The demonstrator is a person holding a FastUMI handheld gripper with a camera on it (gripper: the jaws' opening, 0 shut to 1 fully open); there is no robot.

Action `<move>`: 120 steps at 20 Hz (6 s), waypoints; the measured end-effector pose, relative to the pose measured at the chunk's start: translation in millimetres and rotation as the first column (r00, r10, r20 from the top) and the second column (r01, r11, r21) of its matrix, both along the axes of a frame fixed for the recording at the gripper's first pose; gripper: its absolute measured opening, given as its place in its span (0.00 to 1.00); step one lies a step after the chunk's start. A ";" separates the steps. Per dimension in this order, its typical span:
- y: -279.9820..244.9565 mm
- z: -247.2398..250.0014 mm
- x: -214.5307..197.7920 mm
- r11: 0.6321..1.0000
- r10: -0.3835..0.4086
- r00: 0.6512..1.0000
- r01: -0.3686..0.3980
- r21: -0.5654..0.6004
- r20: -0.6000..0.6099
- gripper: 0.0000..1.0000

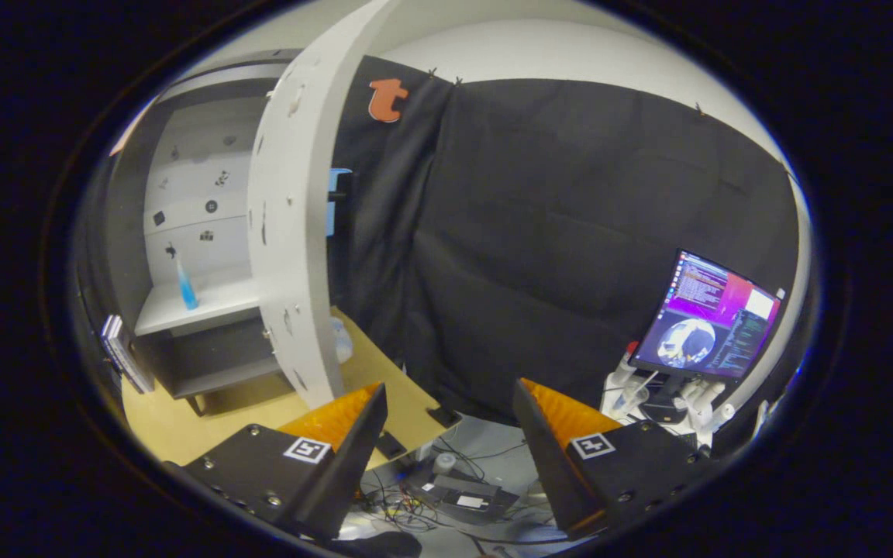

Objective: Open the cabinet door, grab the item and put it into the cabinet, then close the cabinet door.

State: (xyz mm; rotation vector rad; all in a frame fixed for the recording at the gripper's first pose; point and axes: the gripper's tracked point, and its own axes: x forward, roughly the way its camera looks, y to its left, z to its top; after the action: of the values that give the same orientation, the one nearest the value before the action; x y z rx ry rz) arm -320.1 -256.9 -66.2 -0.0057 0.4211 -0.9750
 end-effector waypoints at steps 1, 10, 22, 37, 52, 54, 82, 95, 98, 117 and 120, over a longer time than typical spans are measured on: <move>-6.9 3.8 0.9 1.000 -0.011 1.000 0.012 -0.008 0.018 0.97; -11.0 14.4 50.9 0.995 0.089 0.982 -0.094 0.024 0.165 0.97; -3.0 6.0 80.9 0.977 0.184 0.964 -0.200 0.071 0.190 0.98; 67.3 3.1 105.8 0.889 0.428 0.886 -0.448 0.095 0.177 0.85; 200.1 -10.1 190.6 0.560 0.720 0.599 -0.800 0.215 0.350 0.87; 217.7 -8.4 211.7 0.513 0.730 0.558 -0.829 0.225 0.393 0.87; 297.2 -18.6 345.0 0.303 0.883 0.335 -0.942 0.147 0.329 0.96; 300.4 -21.9 344.3 0.295 0.885 0.326 -0.945 0.141 0.333 0.95; 300.4 -23.0 344.3 0.301 0.887 0.328 -0.945 0.132 0.325 0.95; 302.2 -3.7 339.5 0.247 0.897 0.249 -0.968 0.053 0.364 0.95; 279.7 27.2 325.4 0.278 0.898 0.247 -0.960 -0.034 0.365 0.94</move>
State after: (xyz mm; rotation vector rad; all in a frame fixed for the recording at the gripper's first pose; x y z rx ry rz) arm 5.3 22.8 -39.0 0.0750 0.1297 0.3338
